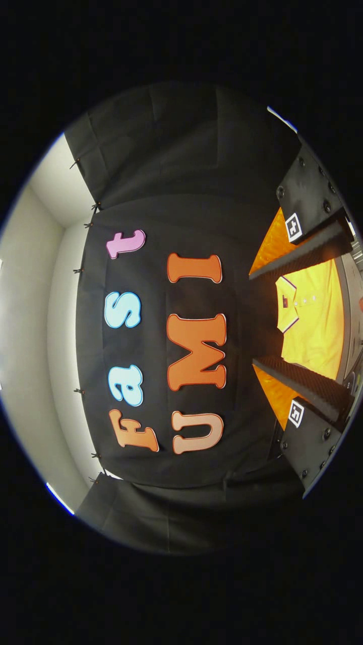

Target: Put the clothes into the washing machine and then close the washing machine lid.

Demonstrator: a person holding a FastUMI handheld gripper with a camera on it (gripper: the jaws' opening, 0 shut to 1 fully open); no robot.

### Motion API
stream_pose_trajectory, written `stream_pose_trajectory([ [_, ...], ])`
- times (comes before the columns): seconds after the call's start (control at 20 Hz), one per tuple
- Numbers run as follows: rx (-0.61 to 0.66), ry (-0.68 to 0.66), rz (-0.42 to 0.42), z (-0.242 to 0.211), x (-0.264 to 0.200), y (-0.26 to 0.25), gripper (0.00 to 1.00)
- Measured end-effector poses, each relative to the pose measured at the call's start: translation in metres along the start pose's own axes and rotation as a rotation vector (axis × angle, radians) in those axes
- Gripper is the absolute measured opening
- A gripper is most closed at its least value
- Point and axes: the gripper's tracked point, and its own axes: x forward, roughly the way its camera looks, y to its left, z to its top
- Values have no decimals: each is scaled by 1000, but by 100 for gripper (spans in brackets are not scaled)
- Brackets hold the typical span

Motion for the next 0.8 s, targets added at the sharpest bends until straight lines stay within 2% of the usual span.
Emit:
stream_pose_trajectory([
  [0.3,2,63,-2,-28,26,-8,98],
  [0.8,8,259,-6,-112,93,-26,98],
])
